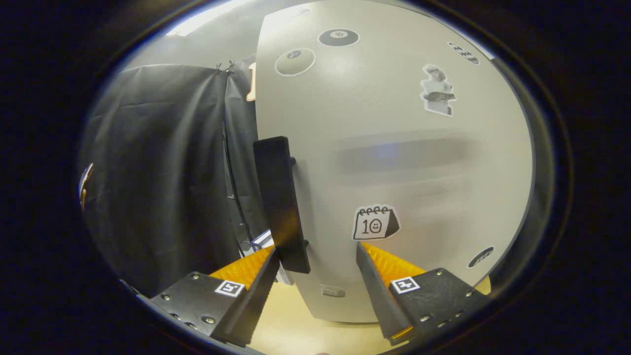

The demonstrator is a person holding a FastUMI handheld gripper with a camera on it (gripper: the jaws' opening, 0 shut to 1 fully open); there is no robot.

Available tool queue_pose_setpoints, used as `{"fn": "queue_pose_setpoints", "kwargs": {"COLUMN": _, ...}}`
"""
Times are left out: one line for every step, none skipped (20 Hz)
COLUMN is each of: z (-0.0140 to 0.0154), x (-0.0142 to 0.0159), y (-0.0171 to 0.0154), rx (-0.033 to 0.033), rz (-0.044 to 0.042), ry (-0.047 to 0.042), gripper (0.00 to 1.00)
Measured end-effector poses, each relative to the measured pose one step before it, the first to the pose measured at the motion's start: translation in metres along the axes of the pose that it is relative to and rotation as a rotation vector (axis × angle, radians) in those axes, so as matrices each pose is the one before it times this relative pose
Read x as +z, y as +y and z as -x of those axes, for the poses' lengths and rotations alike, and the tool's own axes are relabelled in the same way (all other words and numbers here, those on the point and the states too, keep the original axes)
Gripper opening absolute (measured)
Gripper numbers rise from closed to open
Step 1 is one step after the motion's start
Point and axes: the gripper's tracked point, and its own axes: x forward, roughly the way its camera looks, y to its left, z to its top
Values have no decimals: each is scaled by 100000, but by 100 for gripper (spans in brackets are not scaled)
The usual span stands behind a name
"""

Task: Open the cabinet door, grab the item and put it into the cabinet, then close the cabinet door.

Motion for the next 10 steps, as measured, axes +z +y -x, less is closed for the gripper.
{"fn": "queue_pose_setpoints", "kwargs": {"z": 18, "x": -59, "y": -13, "rx": 170, "rz": -107, "ry": 132, "gripper": 93}}
{"fn": "queue_pose_setpoints", "kwargs": {"z": 1, "x": 8, "y": 27, "rx": 79, "rz": -81, "ry": -41, "gripper": 92}}
{"fn": "queue_pose_setpoints", "kwargs": {"z": 53, "x": -26, "y": 1, "rx": 106, "rz": 21, "ry": -56, "gripper": 92}}
{"fn": "queue_pose_setpoints", "kwargs": {"z": -37, "x": -22, "y": -6, "rx": 97, "rz": -18, "ry": 74, "gripper": 92}}
{"fn": "queue_pose_setpoints", "kwargs": {"z": 44, "x": -56, "y": 11, "rx": 241, "rz": -101, "ry": 207, "gripper": 92}}
{"fn": "queue_pose_setpoints", "kwargs": {"z": -38, "x": -22, "y": -8, "rx": 118, "rz": -179, "ry": 123, "gripper": 92}}
{"fn": "queue_pose_setpoints", "kwargs": {"z": 80, "x": -3, "y": 17, "rx": 171, "rz": -199, "ry": 11, "gripper": 92}}
{"fn": "queue_pose_setpoints", "kwargs": {"z": -17, "x": -28, "y": 12, "rx": 102, "rz": -17, "ry": -56, "gripper": 92}}
{"fn": "queue_pose_setpoints", "kwargs": {"z": 30, "x": -47, "y": -3, "rx": 133, "rz": -44, "ry": 44, "gripper": 92}}
{"fn": "queue_pose_setpoints", "kwargs": {"z": 38, "x": 81, "y": 7, "rx": 86, "rz": -53, "ry": -65, "gripper": 92}}
